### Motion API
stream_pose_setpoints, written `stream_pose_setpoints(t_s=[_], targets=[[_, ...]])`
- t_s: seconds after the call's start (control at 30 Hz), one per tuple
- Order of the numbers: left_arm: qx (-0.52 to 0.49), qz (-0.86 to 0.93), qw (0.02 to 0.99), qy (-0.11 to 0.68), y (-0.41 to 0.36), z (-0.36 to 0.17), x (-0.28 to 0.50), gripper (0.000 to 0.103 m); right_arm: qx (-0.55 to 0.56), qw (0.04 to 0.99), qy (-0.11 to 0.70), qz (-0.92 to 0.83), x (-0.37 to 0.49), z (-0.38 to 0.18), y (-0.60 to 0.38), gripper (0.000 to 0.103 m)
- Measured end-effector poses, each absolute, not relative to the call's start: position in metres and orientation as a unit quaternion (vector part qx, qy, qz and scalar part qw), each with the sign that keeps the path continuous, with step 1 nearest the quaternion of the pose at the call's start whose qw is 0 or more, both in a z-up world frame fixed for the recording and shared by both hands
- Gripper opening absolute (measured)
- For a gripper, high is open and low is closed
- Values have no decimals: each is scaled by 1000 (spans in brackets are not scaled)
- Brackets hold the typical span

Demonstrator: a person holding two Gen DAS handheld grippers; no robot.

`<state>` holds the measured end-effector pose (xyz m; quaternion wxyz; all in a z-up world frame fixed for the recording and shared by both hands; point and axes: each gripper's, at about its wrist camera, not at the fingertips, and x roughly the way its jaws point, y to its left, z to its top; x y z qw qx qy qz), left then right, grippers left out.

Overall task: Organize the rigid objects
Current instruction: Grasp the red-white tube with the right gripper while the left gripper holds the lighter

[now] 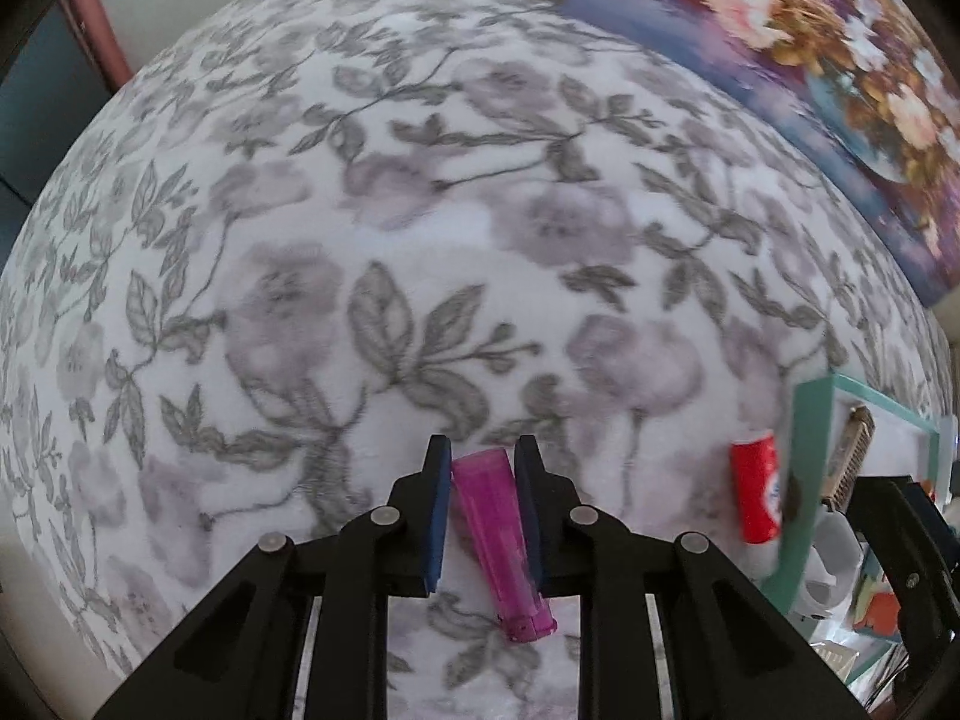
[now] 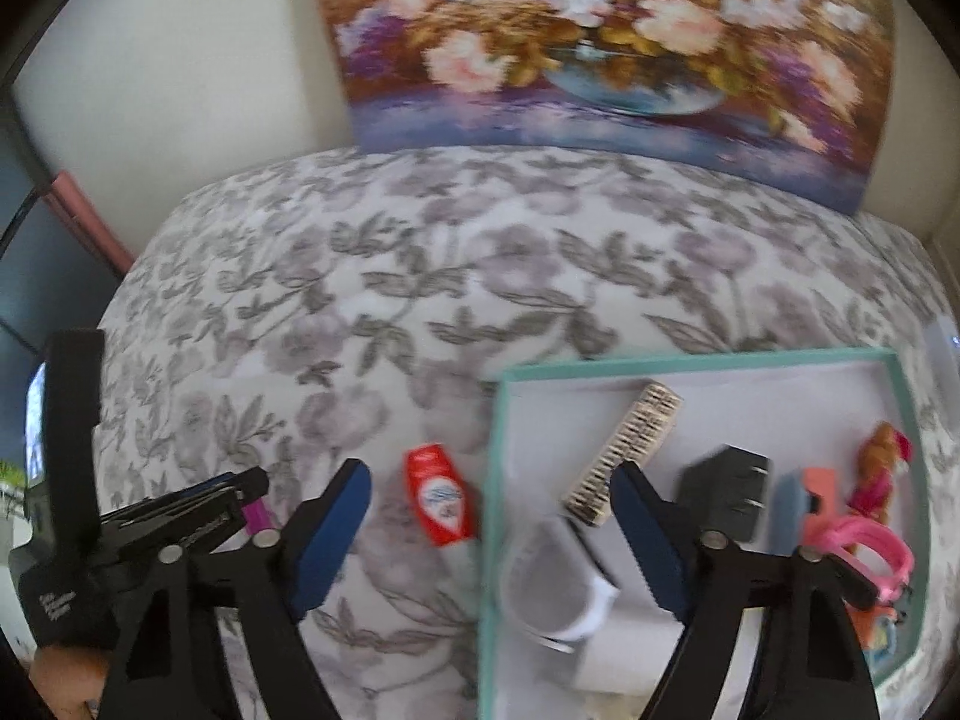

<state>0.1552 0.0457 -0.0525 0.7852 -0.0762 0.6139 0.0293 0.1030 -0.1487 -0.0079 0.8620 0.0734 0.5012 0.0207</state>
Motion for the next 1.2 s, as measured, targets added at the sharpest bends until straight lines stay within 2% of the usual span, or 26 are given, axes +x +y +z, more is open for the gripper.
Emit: stream_pose_setpoints(t_s=[0.13, 0.33, 0.43, 0.47, 0.5, 0.7, 0.87, 0.93, 1.07, 1.2], targets=[[-90, 28, 779, 619, 58, -58, 159, 22, 41, 860, 507, 44, 107, -18, -128, 69], [-92, 19, 777, 623, 73, -61, 158, 23, 17, 854, 517, 60, 110, -31, -113, 64], [-97, 12, 773, 626, 79, -68, 159, 40, 5, 852, 519, 69, 111, -36, -105, 63], [-96, 10, 771, 629, 80, -69, 158, 50, 1, 850, 522, 72, 112, -38, -103, 62], [-90, 11, 770, 632, 76, -66, 155, 55, -4, 848, 524, 73, 112, -40, -101, 60], [-80, 22, 765, 639, 75, -71, 145, 55, -17, 843, 534, 66, 113, -53, -97, 52], [-55, 13, 762, 645, 72, -75, 133, 55, -24, 842, 535, 68, 112, -55, -93, 52], [-50, 10, 762, 645, 70, -75, 130, 51, -23, 838, 540, 74, 112, -56, -91, 51], [-42, 7, 764, 643, 64, -75, 126, 35, -10, 835, 543, 90, 112, -56, -89, 48], [-29, 7, 767, 642, 59, -74, 127, 33, -33, 832, 548, 76, 112, -61, -85, 47]])
